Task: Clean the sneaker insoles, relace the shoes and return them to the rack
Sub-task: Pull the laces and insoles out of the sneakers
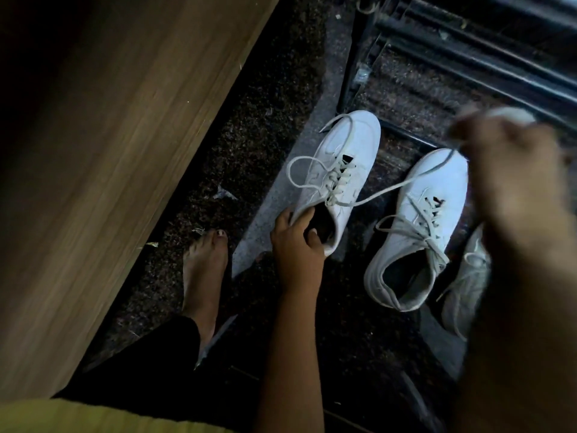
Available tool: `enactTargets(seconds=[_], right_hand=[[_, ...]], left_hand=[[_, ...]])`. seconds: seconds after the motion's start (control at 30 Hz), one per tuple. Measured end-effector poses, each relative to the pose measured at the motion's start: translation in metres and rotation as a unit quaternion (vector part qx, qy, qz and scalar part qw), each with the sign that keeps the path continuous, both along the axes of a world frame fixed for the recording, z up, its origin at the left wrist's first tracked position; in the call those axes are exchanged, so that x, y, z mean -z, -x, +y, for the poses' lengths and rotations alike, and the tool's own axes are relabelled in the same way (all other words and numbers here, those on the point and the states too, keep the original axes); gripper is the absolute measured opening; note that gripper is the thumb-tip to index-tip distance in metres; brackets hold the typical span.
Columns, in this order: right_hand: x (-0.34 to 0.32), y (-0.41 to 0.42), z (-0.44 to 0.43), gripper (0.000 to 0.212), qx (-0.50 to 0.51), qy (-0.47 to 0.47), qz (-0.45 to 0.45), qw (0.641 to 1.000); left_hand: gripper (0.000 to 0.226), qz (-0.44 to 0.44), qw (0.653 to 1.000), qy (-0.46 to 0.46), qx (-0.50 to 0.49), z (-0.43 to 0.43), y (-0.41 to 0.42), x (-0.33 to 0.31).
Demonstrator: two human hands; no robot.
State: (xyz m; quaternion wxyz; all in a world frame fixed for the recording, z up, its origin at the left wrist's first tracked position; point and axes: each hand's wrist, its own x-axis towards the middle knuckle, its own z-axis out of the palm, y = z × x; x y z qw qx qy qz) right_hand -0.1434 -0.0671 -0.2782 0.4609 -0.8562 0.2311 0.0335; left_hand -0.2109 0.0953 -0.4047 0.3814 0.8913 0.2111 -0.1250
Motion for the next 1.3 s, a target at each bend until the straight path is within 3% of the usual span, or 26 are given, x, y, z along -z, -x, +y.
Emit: enactTargets(seconds=[0.1,0.17,0.33,0.5,0.6,0.77,1.07,1.13,1.2,1.3], right_hand=[[0.042,0.013,0.021,0.038,-0.063,0.157,0.22,0.961],[0.064,0.029,0.041,0.043,-0.103,0.171,0.282,0.938],[0.1,0.054,0.072,0.048,-0.136,0.163,0.187,0.959],[0.124,0.061,0.077,0.04,-0.084,0.143,0.115,0.979],[0.128,0.06,0.074,0.04,-0.075,0.126,0.095,0.985],[0.132,0.067,0.069,0.033,-0.021,0.066,0.054,0.996],[0.131,0.066,0.07,0.02,0.034,0.062,0.085,0.994],[0.127,0.065,0.076,0.016,-0.001,0.129,0.103,0.986],[0.121,0.066,0.086,0.016,-0.048,0.199,0.062,0.977],[0.104,0.059,0.101,0.012,-0.119,0.2,0.026,0.972]], left_hand=[[0.029,-0.018,1.0,-0.018,-0.012,0.002,0.001,0.001],[0.02,-0.041,0.999,-0.015,-0.005,0.001,0.0,0.001],[0.027,-0.053,0.998,-0.032,0.03,0.006,-0.02,-0.003],[0.029,-0.076,0.991,-0.078,0.083,0.009,-0.034,0.01],[0.03,-0.103,0.991,-0.077,0.041,0.011,-0.038,0.019],[0.036,-0.076,0.995,0.009,-0.061,0.018,-0.047,0.02],[0.027,-0.027,0.977,0.114,-0.181,0.027,-0.047,0.027],[0.013,-0.033,0.975,0.106,-0.192,0.025,-0.039,0.026],[0.01,-0.015,0.979,0.079,-0.188,0.021,-0.027,0.024],[0.017,0.014,0.978,0.053,-0.203,0.013,-0.012,0.02]])
